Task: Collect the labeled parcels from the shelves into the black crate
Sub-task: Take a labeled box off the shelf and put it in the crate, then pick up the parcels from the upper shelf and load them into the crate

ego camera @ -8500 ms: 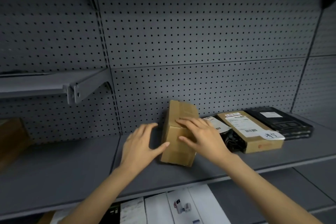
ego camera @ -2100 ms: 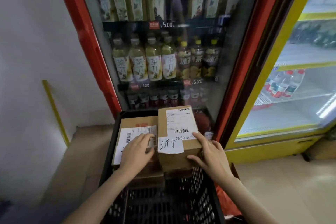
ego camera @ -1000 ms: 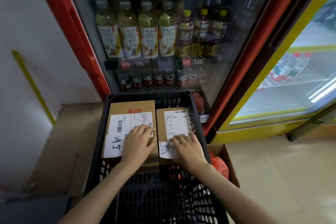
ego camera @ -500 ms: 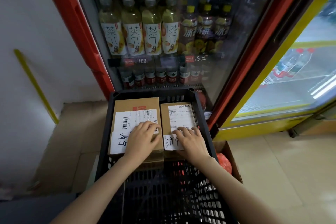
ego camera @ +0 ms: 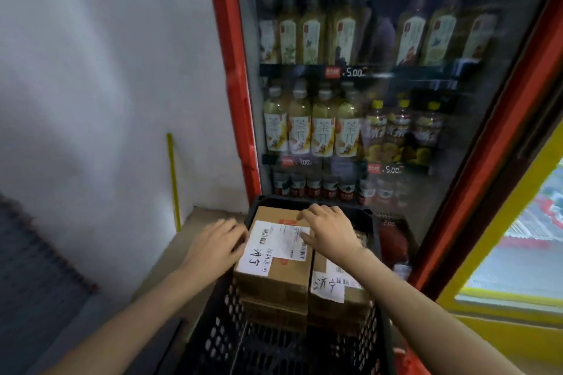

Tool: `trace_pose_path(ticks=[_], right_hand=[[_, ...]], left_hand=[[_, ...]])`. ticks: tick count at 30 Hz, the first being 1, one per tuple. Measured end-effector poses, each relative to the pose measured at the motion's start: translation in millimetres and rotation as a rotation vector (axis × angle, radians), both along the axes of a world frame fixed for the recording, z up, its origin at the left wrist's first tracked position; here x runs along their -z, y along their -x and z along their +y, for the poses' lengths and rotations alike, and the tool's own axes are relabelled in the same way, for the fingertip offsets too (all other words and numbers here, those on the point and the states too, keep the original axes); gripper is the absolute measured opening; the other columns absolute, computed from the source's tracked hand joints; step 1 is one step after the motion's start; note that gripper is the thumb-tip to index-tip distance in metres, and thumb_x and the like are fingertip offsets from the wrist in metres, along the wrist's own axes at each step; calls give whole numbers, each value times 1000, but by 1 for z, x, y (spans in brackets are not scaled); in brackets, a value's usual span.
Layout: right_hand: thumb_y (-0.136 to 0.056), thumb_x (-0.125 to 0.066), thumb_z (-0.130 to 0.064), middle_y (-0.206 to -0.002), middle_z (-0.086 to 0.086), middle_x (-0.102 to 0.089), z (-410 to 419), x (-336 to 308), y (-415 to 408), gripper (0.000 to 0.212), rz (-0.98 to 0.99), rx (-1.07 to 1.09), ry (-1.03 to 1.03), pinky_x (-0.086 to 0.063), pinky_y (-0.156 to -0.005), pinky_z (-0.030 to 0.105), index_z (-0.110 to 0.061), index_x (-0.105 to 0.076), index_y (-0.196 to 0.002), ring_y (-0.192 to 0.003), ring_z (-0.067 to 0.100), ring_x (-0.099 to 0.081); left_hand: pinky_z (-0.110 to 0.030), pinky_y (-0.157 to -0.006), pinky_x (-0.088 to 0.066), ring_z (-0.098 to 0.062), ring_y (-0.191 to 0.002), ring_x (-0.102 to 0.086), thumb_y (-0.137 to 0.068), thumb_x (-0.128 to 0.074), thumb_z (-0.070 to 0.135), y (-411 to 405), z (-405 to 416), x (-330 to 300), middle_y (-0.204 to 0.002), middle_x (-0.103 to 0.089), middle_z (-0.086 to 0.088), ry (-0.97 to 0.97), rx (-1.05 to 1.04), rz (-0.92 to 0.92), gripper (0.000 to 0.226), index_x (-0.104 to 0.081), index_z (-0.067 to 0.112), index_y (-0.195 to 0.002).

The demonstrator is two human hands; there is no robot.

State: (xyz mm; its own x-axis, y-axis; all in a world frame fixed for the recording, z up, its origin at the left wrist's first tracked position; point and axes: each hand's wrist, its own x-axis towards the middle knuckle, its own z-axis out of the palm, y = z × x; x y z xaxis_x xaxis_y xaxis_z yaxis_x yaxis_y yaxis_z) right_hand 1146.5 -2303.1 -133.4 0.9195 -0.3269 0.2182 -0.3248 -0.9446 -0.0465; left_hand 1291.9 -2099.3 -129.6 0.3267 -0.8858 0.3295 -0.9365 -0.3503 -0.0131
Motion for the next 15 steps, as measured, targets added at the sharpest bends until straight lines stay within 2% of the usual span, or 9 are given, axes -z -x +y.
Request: trace_pose_path(ticks=[2, 3, 5, 6, 7, 9, 11, 15], right_hand=[[-91, -53, -42, -127, -2, -52, 9, -16, -4, 42, -36, -92, 21, -33, -97, 34, -27, -48, -130, -118, 19, -49], [-91, -53, -43, -127, -2, -53, 15, -22, -6, 43, -58, -134, 35, -34, -96, 33, -27, -48, -131, -118, 19, -49], [-91, -53, -44, -126, -3, -54, 28, -33, -6, 44, -102, -196, 61, -34, -97, 33, -28, -47, -131, -119, 18, -49], [-90, -53, -44, -126, -3, -54, 36, -38, -5, 44, -126, -233, 70, -35, -97, 33, -28, -48, -131, -119, 18, -50], [-90, -53, -44, -125, -3, -55, 45, -42, -4, 43, -144, -275, 73, -35, -96, 32, -28, -49, -130, -118, 18, -50], [-90, -53, -42, -123, -4, -56, 68, -49, -4, 40, -159, -379, 70, -36, -94, 32, -28, -50, -127, -117, 18, -51], [-89, -54, -39, -120, -4, -58, 99, -56, -5, 38, -161, -491, 66, -36, -92, 32, -28, -52, -126, -114, 19, -53], [-89, -55, -36, -119, -1, -60, 177, -72, 1, 37, -159, -715, 13, -36, -92, 32, -25, -54, -124, -114, 22, -55]], left_hand=[[-25, -57, -47, -18, -69, -62, -62, -81, 22, 5, 24, -16, -76, -62, 3, 42, -82, -70, 28, -63, 20, -83], [-26, -57, -48, -20, -69, -62, -65, -77, 23, 9, 36, -24, -76, -62, 2, 71, -132, -95, 26, -62, 21, -85], [-30, -58, -51, -24, -71, -62, -75, -58, 33, 17, 61, -35, -78, -62, 0, 131, -231, -101, 18, -57, 23, -90], [-32, -57, -52, -25, -72, -62, -77, -49, 36, 27, 76, -41, -79, -63, -1, 148, -285, -103, 22, -58, 22, -90], [-32, -56, -52, -25, -72, -62, -78, -48, 36, 39, 92, -45, -79, -64, -1, 153, -332, -122, 23, -60, 20, -90], [-30, -56, -52, -23, -73, -63, -77, -63, 26, 69, 126, -52, -81, -65, 0, 159, -418, -144, 15, -63, 18, -90], [-29, -58, -50, -21, -74, -62, -74, -72, 20, 101, 161, -57, -83, -65, 2, 162, -524, -141, 19, -63, 18, -90], [-30, -59, -47, -21, -72, -59, -78, -65, 26, 164, 229, -65, -78, -61, 2, 143, -721, -157, 14, -59, 20, -89]])
